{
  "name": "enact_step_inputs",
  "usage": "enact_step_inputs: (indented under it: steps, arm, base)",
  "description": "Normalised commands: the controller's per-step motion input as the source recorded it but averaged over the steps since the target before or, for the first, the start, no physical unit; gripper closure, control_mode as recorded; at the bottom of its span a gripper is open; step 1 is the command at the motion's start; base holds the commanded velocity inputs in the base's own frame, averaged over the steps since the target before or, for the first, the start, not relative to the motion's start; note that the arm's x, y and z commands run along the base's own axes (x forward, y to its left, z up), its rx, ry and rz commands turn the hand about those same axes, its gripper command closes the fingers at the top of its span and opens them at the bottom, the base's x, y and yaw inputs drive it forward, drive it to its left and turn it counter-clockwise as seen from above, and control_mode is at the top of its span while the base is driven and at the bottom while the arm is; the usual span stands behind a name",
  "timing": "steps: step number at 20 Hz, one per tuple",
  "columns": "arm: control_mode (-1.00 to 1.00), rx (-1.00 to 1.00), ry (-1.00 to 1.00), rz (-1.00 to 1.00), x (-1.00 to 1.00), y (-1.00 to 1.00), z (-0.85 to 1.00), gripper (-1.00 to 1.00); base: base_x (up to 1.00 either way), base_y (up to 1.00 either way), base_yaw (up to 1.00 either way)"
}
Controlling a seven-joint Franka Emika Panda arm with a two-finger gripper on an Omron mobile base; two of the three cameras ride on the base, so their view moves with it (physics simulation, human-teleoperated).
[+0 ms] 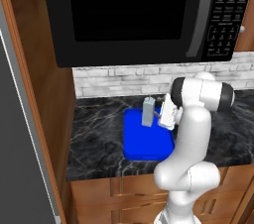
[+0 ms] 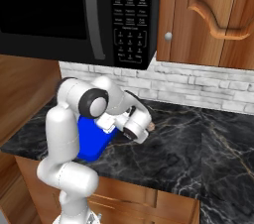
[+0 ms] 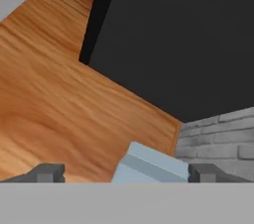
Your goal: Take out the milk from the fridge and place it on the tray on the counter. Then take the sugar cube near the tray and place it in the tray.
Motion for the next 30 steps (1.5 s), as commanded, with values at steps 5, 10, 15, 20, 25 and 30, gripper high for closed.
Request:
enact_step_inputs:
  steps: [5,10,15,20,25,30]
  arm:
    - [-1.00,0.07,-0.13,0.00,-0.10,-0.33,0.14,-1.00]
    - [-1.00,0.05,-0.23,0.00,-0.57,-0.35,0.31,-1.00]
    - [-1.00,0.00,-0.13,0.00,-0.69,-0.30,0.33,-1.00]
    - [-1.00,0.00,0.00,-0.01,-0.73,-0.47,0.30,-1.00]
    - [-1.00,0.00,0.00,-0.12,-0.67,-0.70,0.28,-1.00]
    - [-1.00,0.00,0.03,-0.24,-0.45,-0.62,0.24,-1.00]
  base:
    - [0.00,0.00,0.00]
    - [0.00,0.00,0.00]
    - [0.00,0.00,0.00]
    - [0.00,0.00,0.00]
    - [0.00,0.00,0.00]
    - [0.00,0.00,0.00]
